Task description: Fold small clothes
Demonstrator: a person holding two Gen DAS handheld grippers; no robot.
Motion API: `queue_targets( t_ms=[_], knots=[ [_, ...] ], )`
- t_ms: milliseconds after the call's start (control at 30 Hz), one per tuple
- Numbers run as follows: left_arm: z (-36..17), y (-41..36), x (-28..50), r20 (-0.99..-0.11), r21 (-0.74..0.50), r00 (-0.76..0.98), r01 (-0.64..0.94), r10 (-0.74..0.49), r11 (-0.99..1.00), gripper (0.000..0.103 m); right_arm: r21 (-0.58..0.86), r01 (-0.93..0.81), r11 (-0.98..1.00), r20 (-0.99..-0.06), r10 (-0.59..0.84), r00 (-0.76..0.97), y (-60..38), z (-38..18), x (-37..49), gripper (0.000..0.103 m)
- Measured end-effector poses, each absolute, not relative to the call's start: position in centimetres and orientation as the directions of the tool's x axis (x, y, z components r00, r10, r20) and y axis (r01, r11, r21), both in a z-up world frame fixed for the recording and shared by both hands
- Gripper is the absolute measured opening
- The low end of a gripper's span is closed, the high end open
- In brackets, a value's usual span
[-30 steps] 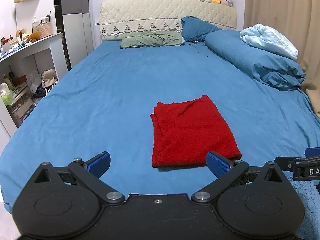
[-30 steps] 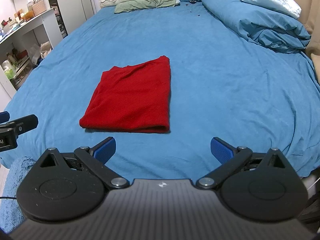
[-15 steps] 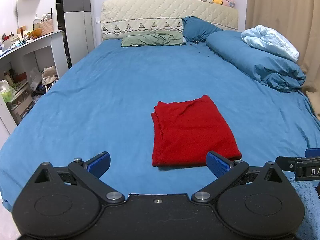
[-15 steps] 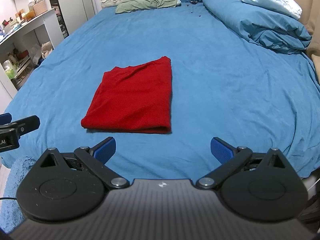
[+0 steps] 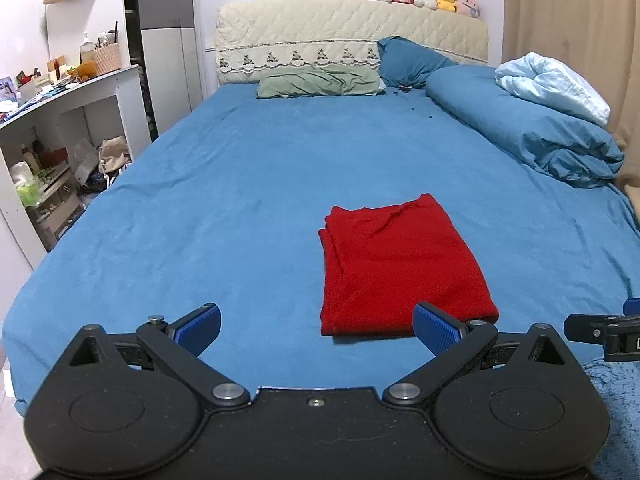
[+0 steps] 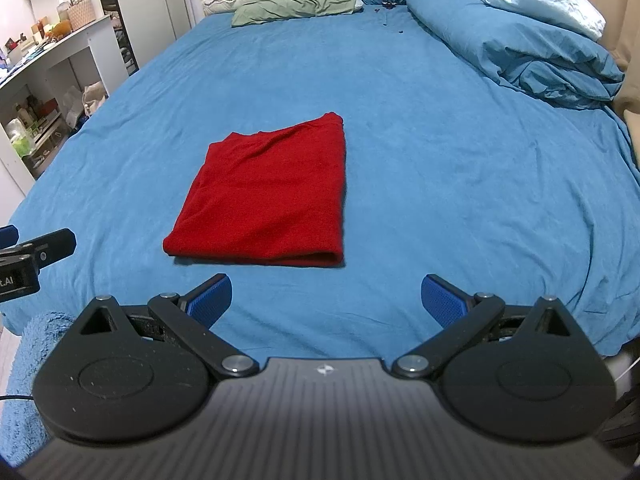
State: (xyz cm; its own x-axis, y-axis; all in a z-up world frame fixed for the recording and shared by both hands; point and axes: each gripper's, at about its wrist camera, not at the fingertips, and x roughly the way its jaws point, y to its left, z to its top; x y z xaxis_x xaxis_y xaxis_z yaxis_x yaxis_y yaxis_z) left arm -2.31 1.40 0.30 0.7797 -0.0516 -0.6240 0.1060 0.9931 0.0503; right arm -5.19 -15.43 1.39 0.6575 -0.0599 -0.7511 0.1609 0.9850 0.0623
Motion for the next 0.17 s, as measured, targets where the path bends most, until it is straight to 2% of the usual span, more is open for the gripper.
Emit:
queue_targets(
  t_ms=[167],
  knots=[
    [0.22, 1.28, -2.44, -0.622, 0.044, 0.781, 0.111, -0.059, 0.993, 0.103, 0.063, 0.160, 0.985, -0.752, -0.059, 0.657, -15.43, 1.42, -5.14, 0.103]
  ],
)
